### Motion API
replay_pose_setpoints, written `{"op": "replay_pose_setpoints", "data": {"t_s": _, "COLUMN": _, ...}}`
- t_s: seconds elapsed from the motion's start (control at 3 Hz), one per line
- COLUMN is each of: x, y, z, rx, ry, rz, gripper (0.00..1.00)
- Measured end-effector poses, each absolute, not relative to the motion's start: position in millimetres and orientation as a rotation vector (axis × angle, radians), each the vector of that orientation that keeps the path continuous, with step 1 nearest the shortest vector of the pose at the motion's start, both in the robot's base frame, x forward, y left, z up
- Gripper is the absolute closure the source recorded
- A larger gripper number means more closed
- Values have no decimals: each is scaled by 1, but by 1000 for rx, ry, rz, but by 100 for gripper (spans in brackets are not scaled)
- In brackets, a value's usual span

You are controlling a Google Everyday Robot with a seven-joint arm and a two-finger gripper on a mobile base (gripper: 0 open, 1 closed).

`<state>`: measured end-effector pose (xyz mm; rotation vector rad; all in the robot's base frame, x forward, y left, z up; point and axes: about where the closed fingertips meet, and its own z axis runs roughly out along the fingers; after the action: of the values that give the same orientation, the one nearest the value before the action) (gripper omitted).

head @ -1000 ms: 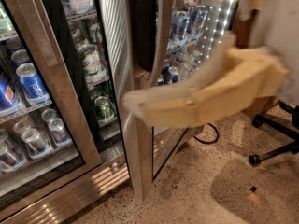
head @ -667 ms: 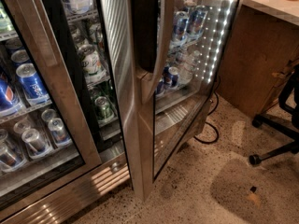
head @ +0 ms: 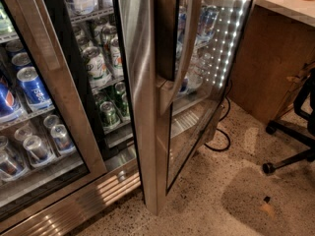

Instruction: Open right fridge door

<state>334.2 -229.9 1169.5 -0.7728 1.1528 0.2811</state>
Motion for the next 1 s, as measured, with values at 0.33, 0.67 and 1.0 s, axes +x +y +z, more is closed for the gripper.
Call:
{"op": "replay_pose_setpoints", "data": {"t_s": 0.33, "x": 332, "y": -236, "z": 1188, "rx": -776, "ry": 1163, "rz": 260, "gripper": 0}}
{"op": "replay_pose_setpoints", "data": {"t_s": 0.67, "x": 325, "y": -256, "z": 1224, "rx": -793, "ry": 1158, "rz": 188, "gripper": 0}}
{"op": "replay_pose_setpoints", "data": {"t_s": 1.0, "x": 316, "y": -256, "z": 1266, "rx": -847, "ry": 1118, "rz": 135, "gripper": 0}}
